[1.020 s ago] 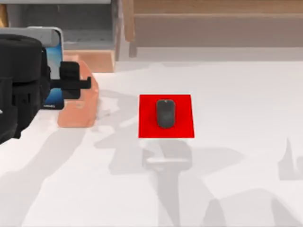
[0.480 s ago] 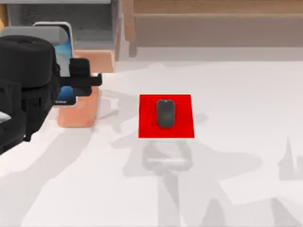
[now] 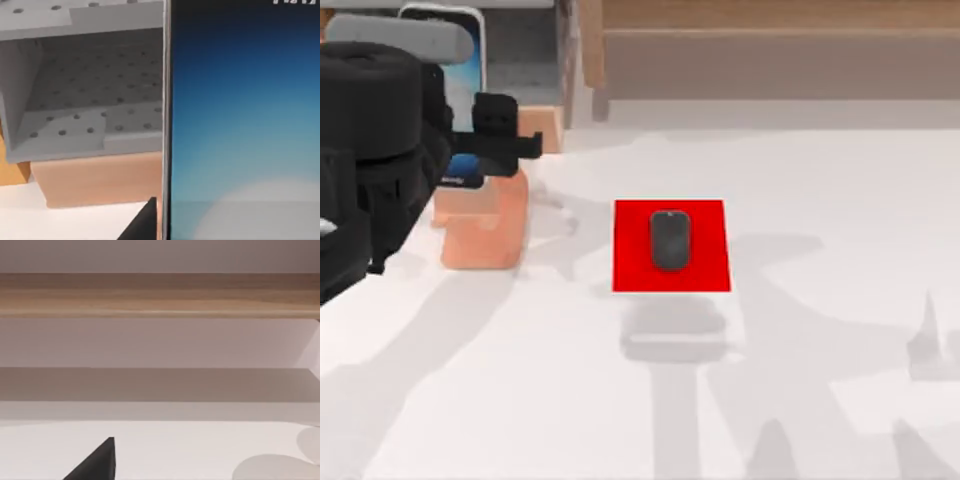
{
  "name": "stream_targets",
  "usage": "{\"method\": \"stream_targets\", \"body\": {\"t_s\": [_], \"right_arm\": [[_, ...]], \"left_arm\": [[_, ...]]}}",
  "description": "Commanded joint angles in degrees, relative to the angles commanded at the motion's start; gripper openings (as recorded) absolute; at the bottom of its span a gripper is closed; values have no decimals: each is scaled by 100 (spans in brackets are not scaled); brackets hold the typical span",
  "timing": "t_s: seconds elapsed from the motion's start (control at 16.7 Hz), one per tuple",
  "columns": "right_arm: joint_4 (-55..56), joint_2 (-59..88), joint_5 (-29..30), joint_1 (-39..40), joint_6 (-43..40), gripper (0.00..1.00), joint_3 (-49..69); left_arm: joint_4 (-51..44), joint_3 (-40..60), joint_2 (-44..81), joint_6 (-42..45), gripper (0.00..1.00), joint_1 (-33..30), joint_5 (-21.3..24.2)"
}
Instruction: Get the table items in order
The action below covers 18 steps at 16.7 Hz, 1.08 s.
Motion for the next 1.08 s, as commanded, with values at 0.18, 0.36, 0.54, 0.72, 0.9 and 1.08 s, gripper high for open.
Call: {"method": "stream_targets", "body": {"t_s": [0.18,0.36,0.54,0.72,0.9,1.08], "right_arm": [[0,0,0,0,0,100,0],[0,0,0,0,0,100,0],[0,0,0,0,0,100,0],[0,0,0,0,0,100,0],[0,0,0,0,0,100,0],[0,0,0,0,0,100,0]], "left_arm": [[113,-79,400,-13,0,145,63],[471,9,893,-249,0,290,131],[726,80,1212,-416,0,358,151],[734,83,1223,-422,0,360,151],[734,83,1223,-422,15,360,151],[734,83,1223,-422,38,360,151]]}}
